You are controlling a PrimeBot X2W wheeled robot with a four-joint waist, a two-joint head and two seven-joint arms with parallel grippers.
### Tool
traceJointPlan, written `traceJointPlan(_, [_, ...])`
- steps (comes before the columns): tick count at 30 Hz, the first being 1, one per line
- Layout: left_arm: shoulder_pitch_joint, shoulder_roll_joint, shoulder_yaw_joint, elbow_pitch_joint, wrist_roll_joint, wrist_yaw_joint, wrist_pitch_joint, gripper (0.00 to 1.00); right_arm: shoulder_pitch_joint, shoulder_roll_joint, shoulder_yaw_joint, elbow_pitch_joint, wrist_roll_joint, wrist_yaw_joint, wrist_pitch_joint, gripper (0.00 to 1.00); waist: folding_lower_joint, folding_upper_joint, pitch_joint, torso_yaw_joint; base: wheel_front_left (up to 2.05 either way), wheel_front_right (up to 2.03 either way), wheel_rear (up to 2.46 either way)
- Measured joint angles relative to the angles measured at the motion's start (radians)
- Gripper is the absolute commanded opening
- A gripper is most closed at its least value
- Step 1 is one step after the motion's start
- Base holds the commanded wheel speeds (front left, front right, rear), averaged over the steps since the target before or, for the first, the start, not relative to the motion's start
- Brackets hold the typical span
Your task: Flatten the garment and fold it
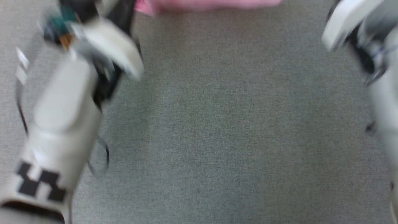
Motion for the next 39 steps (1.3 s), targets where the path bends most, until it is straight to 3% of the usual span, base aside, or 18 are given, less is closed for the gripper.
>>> traceJointPlan(5, [0.204,-0.016,-0.041,0.044,-0.015,-0.008,-0.065,0.00,0.191,-0.018,0.083,0.017,0.076,0.000,-0.018,0.00,-0.0002,0.0000,-0.049,0.011,0.00,0.00,0.00])
traceJointPlan(11, [0.385,-0.011,-0.082,0.032,-0.028,-0.013,-0.096,0.00,0.395,-0.100,0.131,-0.015,0.190,0.000,0.007,0.00,-0.0003,0.0000,-0.127,0.029,0.00,0.00,0.00])
traceJointPlan(17, [0.552,0.018,-0.108,-0.032,-0.030,-0.014,-0.108,0.00,0.570,-0.185,0.154,-0.104,0.284,0.000,0.105,0.00,-0.0003,0.0000,-0.216,0.039,0.00,0.00,0.00])
traceJointPlan(22, [0.688,0.047,-0.124,-0.125,-0.037,0.015,-0.109,0.00,0.716,-0.269,0.147,-0.202,0.324,0.000,0.218,0.00,-0.0004,0.0000,-0.291,0.043,0.00,0.00,0.00])
traceJointPlan(31, [0.947,0.083,-0.198,-0.351,-0.075,0.057,-0.029,0.00,1.051,-0.353,-0.019,-0.383,0.381,0.001,0.499,0.00,-0.0003,0.0000,-0.405,0.046,0.00,0.00,0.00])
traceJointPlan(36, [1.045,0.108,-0.249,-0.428,-0.098,0.068,0.056,0.00,1.218,-0.360,-0.151,-0.488,0.362,0.001,0.646,0.00,-0.0003,0.0001,-0.429,0.051,0.00,0.00,0.00])
traceJointPlan(39, [1.070,0.116,-0.270,-0.445,-0.100,0.068,0.078,0.00,1.264,-0.348,-0.215,-0.566,0.347,0.001,0.670,0.00,-0.0002,0.0000,-0.423,0.055,0.00,0.00,0.00])
